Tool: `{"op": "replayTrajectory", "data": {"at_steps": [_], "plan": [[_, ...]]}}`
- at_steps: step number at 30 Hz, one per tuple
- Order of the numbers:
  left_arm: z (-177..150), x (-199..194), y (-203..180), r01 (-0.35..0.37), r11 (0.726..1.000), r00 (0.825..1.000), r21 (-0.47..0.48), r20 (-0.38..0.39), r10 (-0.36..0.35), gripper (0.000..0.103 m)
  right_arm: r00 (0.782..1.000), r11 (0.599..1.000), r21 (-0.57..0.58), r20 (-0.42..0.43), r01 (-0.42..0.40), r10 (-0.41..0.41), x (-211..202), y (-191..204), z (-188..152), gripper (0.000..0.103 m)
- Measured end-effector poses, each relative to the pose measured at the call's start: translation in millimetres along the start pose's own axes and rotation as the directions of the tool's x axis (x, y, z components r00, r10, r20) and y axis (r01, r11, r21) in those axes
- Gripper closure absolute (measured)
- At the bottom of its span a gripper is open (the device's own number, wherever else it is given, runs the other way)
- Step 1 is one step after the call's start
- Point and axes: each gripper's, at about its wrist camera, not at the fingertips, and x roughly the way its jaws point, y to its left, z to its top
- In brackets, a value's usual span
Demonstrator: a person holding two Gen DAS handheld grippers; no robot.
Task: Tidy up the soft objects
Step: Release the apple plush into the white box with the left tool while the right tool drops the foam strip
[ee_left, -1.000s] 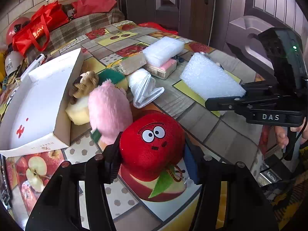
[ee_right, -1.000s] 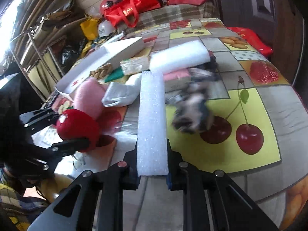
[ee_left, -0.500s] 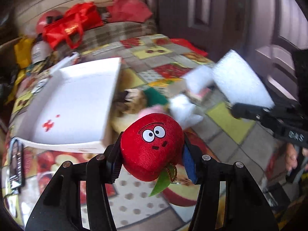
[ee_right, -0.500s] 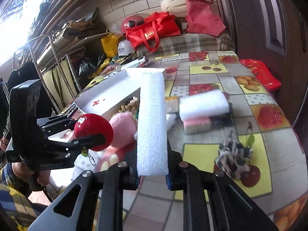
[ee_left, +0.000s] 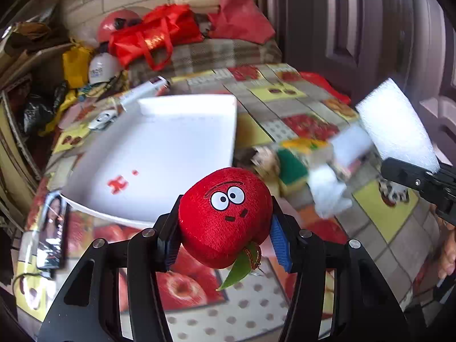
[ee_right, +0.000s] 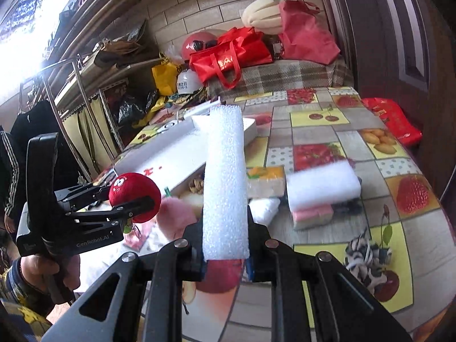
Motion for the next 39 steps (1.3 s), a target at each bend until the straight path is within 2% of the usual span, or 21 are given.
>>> {"op": "replayTrajectory", "data": {"at_steps": [5, 11, 14, 20, 24, 27, 28, 31, 35, 37, 39], "plan": [[24.3, -12.3, 28.3, -0.011, 0.998, 0.999, -0.064, 0.049, 0.014, 0.049, 0.999, 1.000, -0.004, 0.034, -0.018, 0.018, -1.6, 5.2, 23.5, 0.085], [38.9, -16.5, 75.9, 0.052, 0.982, 0.998, -0.184, 0.050, -0.043, 0.049, 0.998, 0.999, -0.033, 0.057, -0.030, 0.032, 1.2, 18.8, 39.6, 0.085], [42.6, -14.1, 91.1, 0.047, 0.974, 0.998, -0.220, 0.044, -0.038, 0.049, 0.997, 0.999, -0.033, 0.070, -0.036, 0.038, 3.5, 21.4, 47.0, 0.085], [71.0, -8.2, 114.4, -0.032, 0.973, 0.997, -0.228, 0.056, 0.045, 0.049, 0.991, 0.997, -0.041, 0.115, -0.064, 0.068, 11.9, 33.8, 84.3, 0.085], [104.1, -0.7, 129.6, -0.125, 0.963, 0.985, -0.238, 0.090, 0.149, 0.049, 0.977, 0.995, -0.073, 0.195, -0.074, 0.087, 11.3, 51.6, 120.2, 0.085], [109.3, 14.8, 137.4, -0.181, 0.952, 0.976, -0.247, 0.077, 0.206, 0.049, 0.968, 0.993, -0.092, 0.235, -0.068, 0.088, 21.2, 65.0, 138.3, 0.085], [106.4, 26.9, 140.3, -0.189, 0.948, 0.977, -0.256, 0.052, 0.208, 0.049, 0.969, 0.993, -0.095, 0.230, -0.070, 0.090, 28.2, 67.7, 139.7, 0.085], [95.0, 64.3, 147.6, -0.200, 0.946, 0.980, -0.257, -0.038, 0.196, 0.049, 0.985, 0.991, -0.081, 0.128, -0.109, 0.119, 70.8, 78.1, 133.5, 0.085], [71.3, 119.5, 165.1, -0.215, 0.939, 0.965, -0.269, -0.204, 0.163, 0.049, 0.986, 0.989, 0.001, -0.067, -0.151, 0.151, 142.7, 83.7, 112.1, 0.085], [62.4, 129.7, 166.3, -0.227, 0.936, 0.957, -0.268, -0.237, 0.165, 0.048, 0.979, 0.989, 0.028, -0.134, -0.148, 0.150, 170.9, 84.9, 100.9, 0.085], [55.6, 133.8, 169.5, -0.215, 0.933, 0.959, -0.288, -0.241, 0.147, 0.047, 0.974, 0.990, 0.038, -0.180, -0.134, 0.139, 192.5, 85.9, 90.9, 0.085]]}}
